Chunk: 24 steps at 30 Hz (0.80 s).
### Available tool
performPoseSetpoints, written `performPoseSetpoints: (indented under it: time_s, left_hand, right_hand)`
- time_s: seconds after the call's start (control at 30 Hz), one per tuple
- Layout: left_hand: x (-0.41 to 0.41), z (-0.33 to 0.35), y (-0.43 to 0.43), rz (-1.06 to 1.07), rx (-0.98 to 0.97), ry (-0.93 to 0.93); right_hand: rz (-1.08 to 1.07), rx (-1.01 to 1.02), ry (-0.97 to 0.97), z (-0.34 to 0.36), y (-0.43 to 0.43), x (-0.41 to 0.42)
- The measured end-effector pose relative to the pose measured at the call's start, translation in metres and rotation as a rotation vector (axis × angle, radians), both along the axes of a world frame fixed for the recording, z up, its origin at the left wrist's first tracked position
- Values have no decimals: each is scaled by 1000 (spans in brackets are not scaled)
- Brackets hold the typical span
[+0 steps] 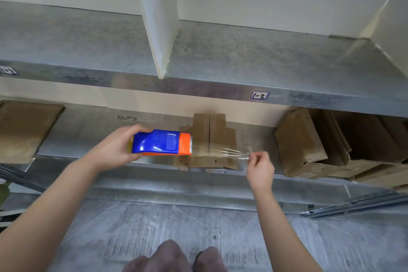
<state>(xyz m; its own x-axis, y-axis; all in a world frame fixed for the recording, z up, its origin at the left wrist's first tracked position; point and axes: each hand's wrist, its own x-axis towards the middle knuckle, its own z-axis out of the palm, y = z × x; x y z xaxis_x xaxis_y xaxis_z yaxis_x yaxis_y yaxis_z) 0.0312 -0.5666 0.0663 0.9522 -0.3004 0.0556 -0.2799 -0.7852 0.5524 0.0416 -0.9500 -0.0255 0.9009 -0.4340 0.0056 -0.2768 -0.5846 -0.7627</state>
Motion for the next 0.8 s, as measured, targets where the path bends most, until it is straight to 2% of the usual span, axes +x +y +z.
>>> performPoseSetpoints:
  time_s: [0.2,0.6,0.8]
  left_hand:
    - [-6,-19,10,-4,34,71]
    - [8,-48,4,84,89,125]
    - [10,-46,4,88,86,142]
  right_hand:
    - [59,9,190,-12,-14,7]
    - [152,23,347,-33,12,18]
    - [223,-81,424,-46,39,19]
